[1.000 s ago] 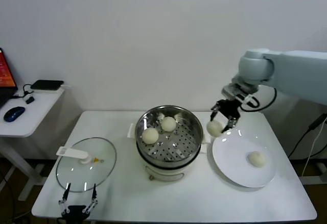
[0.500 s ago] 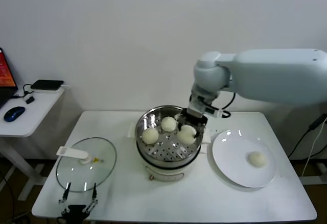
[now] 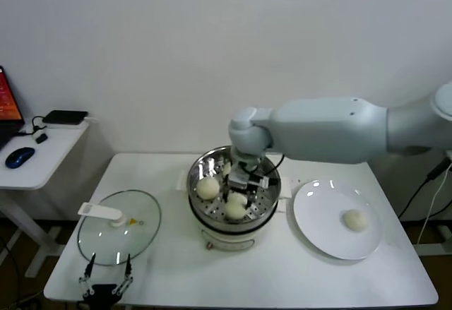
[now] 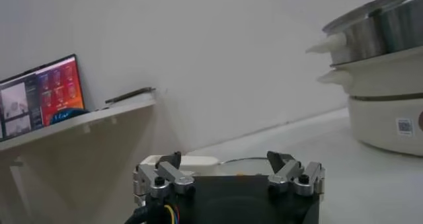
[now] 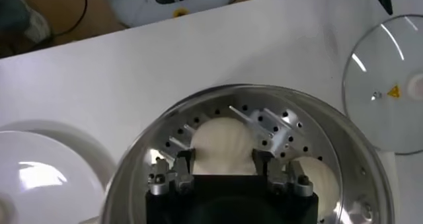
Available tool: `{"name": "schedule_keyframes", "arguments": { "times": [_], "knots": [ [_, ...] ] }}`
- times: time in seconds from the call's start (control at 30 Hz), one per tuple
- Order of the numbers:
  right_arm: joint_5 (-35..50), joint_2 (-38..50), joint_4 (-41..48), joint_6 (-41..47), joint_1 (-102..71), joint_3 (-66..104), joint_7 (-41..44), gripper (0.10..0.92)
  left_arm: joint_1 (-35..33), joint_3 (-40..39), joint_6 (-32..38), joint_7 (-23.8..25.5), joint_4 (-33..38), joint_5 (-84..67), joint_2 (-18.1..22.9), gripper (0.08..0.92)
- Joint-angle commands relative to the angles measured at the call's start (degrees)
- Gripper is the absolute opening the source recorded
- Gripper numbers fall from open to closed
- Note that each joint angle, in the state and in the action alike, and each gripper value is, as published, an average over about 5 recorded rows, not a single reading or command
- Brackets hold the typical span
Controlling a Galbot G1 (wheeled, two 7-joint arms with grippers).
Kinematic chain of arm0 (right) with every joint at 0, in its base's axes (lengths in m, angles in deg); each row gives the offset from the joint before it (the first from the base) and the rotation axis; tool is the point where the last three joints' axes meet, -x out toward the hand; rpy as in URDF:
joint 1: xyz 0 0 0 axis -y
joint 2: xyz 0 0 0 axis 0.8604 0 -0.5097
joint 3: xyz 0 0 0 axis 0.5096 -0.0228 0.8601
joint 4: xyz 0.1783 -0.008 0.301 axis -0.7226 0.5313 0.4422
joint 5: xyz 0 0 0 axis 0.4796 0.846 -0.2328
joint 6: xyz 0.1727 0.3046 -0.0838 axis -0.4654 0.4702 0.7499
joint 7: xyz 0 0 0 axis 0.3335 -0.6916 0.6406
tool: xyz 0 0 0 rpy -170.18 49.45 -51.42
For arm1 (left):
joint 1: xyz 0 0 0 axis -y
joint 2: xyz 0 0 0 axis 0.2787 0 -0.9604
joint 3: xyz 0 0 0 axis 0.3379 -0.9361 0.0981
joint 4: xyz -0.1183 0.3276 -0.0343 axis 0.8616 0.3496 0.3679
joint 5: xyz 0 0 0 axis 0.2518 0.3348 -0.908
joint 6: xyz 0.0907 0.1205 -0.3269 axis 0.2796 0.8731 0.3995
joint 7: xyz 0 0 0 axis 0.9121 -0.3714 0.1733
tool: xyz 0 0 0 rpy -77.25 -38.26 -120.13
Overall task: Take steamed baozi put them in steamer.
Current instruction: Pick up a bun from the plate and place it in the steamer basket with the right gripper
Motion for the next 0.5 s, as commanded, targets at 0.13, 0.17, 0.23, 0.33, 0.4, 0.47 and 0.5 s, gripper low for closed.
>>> {"name": "schedule_keyframes", "arguments": {
  "times": [0.13, 0.17, 0.23, 0.33, 0.4, 0.47, 0.5],
  "knots": [
    [-1.19, -4.89, 7.00, -1.43, -5.23, 1.12, -0.12, 0.609, -0.09, -0.07, 0.07, 0.03, -0.09, -0.03, 2.80, 0.823],
    [-0.50, -4.83, 6.86, -1.57, -4.81, 1.11, 0.02, 0.615, -0.11, -0.08, 0.06, 0.04, -0.02, -0.02, 2.80, 0.823],
    [1.47, -4.53, 6.56, -1.76, -3.70, 1.13, 0.71, 0.652, -0.23, -0.12, 0.04, 0.06, 0.16, -0.01, 2.80, 0.823],
    [7.36, -3.56, 6.02, -1.90, -0.48, 0.46, 2.78, 0.734, -0.47, -0.14, 0.09, 0.05, 0.35, 0.01, 2.80, 0.823],
    [11.52, -2.58, 5.87, -1.94, 2.18, -0.23, 4.07, 0.778, -0.63, -0.14, 0.16, 0.03, 0.40, 0.03, 2.80, 0.823],
    [13.68, -1.20, 6.41, -2.42, 4.90, -0.91, 5.11, 0.810, -0.84, -0.16, 0.20, 0.03, 0.56, 0.01, 2.80, 0.823],
    [14.18, -0.38, 6.88, -2.77, 6.22, -1.38, 5.58, 0.815, -0.94, -0.16, 0.22, 0.03, 0.68, -0.01, 2.80, 0.823]
  ]
}}
